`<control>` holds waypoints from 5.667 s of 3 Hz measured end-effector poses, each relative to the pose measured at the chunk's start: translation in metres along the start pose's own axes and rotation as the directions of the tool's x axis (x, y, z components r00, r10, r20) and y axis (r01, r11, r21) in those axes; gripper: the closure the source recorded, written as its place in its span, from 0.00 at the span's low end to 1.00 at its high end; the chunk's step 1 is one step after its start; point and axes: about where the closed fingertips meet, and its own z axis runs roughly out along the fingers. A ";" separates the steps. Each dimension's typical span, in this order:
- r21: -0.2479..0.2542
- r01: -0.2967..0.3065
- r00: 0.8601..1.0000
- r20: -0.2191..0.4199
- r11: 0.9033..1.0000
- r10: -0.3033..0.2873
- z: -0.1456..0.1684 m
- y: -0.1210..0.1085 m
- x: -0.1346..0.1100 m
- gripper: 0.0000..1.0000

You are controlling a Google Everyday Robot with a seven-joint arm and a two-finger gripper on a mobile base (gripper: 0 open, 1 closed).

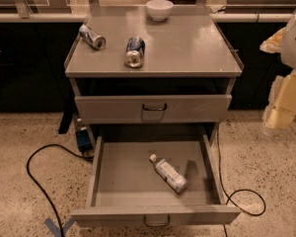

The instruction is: Pick blue plastic bottle from middle drawer and place on counter

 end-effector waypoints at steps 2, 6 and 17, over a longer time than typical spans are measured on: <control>-0.016 -0.004 1.000 0.001 1.000 0.004 0.039 -0.005 0.011 0.00; -0.124 -0.096 0.993 0.051 0.988 0.103 0.212 -0.022 0.034 0.00; -0.401 -0.488 0.838 0.036 0.775 0.545 0.583 0.058 -0.049 0.00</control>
Offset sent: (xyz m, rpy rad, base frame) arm 0.0455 -0.0212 -0.1293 0.0211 0.0730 0.0022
